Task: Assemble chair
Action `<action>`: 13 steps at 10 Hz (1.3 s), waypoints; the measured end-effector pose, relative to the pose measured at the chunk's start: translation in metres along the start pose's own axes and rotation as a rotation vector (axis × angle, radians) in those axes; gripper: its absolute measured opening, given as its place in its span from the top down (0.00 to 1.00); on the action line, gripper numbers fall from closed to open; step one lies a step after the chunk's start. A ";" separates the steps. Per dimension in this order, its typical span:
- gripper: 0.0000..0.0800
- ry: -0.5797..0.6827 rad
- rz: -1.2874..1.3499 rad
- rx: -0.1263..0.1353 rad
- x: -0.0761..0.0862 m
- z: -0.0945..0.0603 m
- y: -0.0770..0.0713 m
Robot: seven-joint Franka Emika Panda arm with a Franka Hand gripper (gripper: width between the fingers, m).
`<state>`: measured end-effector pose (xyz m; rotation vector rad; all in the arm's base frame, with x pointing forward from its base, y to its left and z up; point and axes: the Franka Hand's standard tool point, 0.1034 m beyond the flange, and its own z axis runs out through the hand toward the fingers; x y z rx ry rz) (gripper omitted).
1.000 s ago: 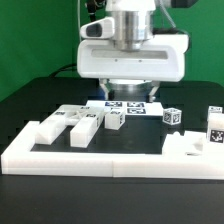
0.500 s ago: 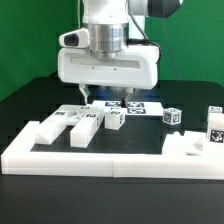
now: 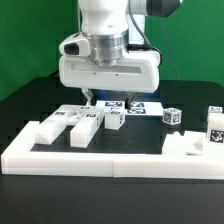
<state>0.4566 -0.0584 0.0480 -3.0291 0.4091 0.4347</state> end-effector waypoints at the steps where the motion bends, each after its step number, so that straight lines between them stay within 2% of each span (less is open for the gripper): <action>1: 0.19 -0.055 -0.006 0.003 -0.001 -0.001 -0.004; 3: 0.19 -0.213 -0.013 -0.002 -0.002 -0.005 -0.008; 6: 0.19 -0.397 -0.005 -0.003 -0.006 0.000 -0.005; 13: 0.19 -0.417 -0.013 -0.012 -0.002 0.010 -0.005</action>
Offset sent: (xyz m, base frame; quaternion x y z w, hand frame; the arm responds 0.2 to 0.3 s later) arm 0.0000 0.0000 0.0000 0.0000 -0.1296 0.0000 0.9916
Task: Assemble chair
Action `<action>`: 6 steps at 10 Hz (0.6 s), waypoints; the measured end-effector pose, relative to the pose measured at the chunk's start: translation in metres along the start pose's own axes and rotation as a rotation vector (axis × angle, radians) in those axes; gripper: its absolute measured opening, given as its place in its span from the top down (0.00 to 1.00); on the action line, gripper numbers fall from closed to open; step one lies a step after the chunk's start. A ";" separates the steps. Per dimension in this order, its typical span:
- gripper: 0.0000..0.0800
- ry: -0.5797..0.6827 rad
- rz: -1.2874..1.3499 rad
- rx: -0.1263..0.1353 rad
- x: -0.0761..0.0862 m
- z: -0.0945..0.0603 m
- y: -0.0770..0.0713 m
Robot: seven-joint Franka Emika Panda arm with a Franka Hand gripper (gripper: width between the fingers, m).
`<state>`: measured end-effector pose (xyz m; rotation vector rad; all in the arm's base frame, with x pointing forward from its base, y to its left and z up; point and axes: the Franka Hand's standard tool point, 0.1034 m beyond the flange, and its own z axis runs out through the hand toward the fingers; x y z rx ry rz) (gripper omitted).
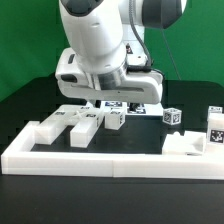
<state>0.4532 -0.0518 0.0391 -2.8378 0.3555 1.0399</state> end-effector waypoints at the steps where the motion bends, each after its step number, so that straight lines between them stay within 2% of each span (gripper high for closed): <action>1: 0.19 0.002 -0.001 -0.001 0.001 0.001 -0.001; 6: 0.19 0.000 -0.014 -0.004 0.002 0.004 -0.008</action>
Offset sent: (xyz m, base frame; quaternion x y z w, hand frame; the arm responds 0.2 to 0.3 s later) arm 0.0071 0.0096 -0.0044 0.0024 0.0018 -0.0082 1.0000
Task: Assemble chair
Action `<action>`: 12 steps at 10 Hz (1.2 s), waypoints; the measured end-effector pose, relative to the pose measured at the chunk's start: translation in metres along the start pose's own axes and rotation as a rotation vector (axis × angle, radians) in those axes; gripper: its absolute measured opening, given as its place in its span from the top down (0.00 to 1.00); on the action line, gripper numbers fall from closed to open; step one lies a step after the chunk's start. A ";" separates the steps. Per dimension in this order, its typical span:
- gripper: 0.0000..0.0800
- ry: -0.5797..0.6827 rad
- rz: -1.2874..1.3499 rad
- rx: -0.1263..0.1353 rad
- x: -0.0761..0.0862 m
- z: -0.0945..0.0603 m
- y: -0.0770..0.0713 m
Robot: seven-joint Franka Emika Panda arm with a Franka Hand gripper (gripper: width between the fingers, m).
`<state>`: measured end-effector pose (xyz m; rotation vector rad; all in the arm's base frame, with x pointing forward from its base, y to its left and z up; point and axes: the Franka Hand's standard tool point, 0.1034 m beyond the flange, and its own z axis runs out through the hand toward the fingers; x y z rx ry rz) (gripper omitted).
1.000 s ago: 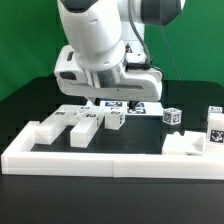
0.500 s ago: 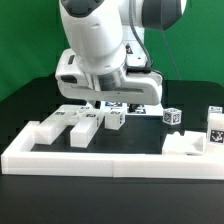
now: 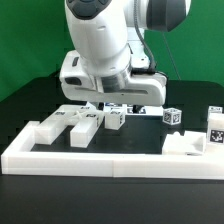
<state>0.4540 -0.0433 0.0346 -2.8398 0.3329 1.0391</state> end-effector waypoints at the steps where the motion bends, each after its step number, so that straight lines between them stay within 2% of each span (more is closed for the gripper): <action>1: 0.19 0.000 -0.002 -0.001 0.000 0.002 -0.001; 6: 0.19 0.009 -0.012 -0.011 0.005 0.013 -0.006; 12: 0.19 -0.003 -0.007 -0.002 0.003 0.020 0.002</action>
Offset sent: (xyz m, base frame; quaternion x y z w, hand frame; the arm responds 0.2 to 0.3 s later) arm -0.0025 0.0069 -0.0107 -0.0020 0.0113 0.0065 0.9999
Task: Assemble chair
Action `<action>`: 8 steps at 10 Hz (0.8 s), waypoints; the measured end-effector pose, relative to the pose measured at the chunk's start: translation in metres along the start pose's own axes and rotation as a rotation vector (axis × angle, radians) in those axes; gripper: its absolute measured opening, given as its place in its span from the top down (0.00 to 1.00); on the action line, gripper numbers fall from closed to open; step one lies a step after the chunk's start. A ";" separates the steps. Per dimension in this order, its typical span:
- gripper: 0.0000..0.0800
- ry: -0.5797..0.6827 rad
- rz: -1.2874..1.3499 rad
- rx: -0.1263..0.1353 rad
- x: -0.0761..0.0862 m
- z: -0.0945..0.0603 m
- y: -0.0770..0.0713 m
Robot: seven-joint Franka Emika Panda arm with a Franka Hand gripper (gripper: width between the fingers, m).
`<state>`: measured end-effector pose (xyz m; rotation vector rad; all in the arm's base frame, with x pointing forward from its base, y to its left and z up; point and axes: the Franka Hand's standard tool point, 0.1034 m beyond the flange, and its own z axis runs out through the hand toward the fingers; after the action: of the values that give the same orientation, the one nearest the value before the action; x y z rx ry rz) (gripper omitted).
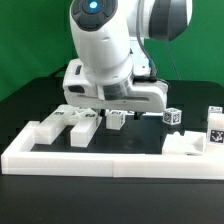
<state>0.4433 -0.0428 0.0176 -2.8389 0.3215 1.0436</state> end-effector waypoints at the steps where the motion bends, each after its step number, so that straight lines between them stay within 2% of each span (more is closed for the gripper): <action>1: 0.19 0.003 0.002 -0.001 0.001 0.003 0.001; 5: 0.19 -0.003 0.005 -0.003 0.001 0.008 0.003; 7: 0.51 0.000 0.005 -0.003 0.002 0.006 0.003; 8: 0.51 0.000 0.005 -0.003 0.002 0.006 0.003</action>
Offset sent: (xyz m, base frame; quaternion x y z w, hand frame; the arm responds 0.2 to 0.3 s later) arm -0.0030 -0.0011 -0.0066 0.0036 0.0025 -0.0060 1.0000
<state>0.4404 -0.0449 0.0112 -2.8419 0.3278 1.0457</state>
